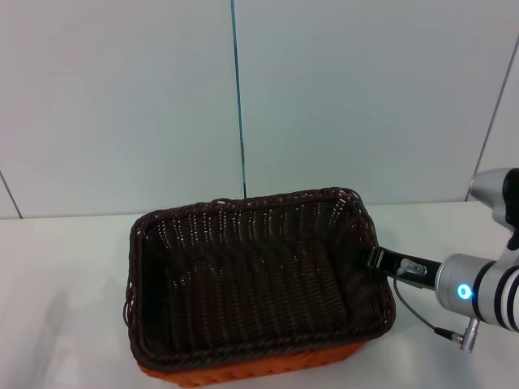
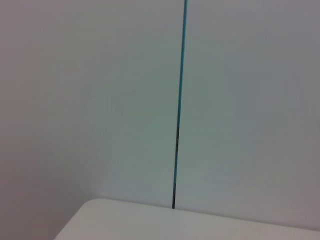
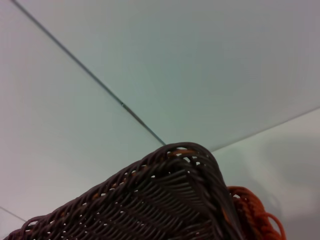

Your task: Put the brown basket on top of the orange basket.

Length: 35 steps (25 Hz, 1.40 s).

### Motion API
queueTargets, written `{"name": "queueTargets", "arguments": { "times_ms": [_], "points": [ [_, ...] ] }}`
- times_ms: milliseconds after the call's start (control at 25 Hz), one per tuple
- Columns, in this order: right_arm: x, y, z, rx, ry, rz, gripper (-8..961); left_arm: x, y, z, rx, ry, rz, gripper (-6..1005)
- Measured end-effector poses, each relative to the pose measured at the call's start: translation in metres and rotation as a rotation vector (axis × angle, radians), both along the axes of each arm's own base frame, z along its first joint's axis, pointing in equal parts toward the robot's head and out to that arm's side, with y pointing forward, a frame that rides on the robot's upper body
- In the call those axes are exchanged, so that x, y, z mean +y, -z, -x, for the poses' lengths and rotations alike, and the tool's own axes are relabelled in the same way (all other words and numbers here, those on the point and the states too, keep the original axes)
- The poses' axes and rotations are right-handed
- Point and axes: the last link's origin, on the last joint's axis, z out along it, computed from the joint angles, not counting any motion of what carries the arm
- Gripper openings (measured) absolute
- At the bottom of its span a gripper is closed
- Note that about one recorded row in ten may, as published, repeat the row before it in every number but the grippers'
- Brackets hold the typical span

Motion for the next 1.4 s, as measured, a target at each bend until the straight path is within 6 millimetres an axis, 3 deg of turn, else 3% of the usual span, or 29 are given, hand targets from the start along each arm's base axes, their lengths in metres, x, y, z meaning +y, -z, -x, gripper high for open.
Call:
{"name": "queueTargets", "arguments": {
  "times_ms": [320,640,880,1080,1280,1400],
  "points": [
    [0.0,0.007,-0.001,-0.069,-0.028,0.028,144,0.002,0.001,0.0,-0.004,-0.007,0.011,795],
    [-0.005,0.002,0.006,-0.088,-0.079,0.054,248,0.006,0.0,-0.002,-0.001,-0.004,0.018,798],
    [-0.009,-0.017,0.015,-0.091,-0.139,0.0,441,0.007,-0.001,-0.004,-0.002,0.002,0.012,800],
    [-0.016,-0.03,0.009,-0.129,-0.16,-0.039,681,0.008,-0.004,-0.005,-0.01,0.008,-0.007,801],
    [-0.019,-0.043,0.018,-0.221,-0.263,-0.092,759,0.012,-0.008,-0.009,-0.022,0.027,-0.04,803],
    [-0.021,-0.053,0.024,-0.334,-0.362,-0.168,746,0.014,-0.007,-0.009,-0.059,0.039,-0.066,804]
  ]
}}
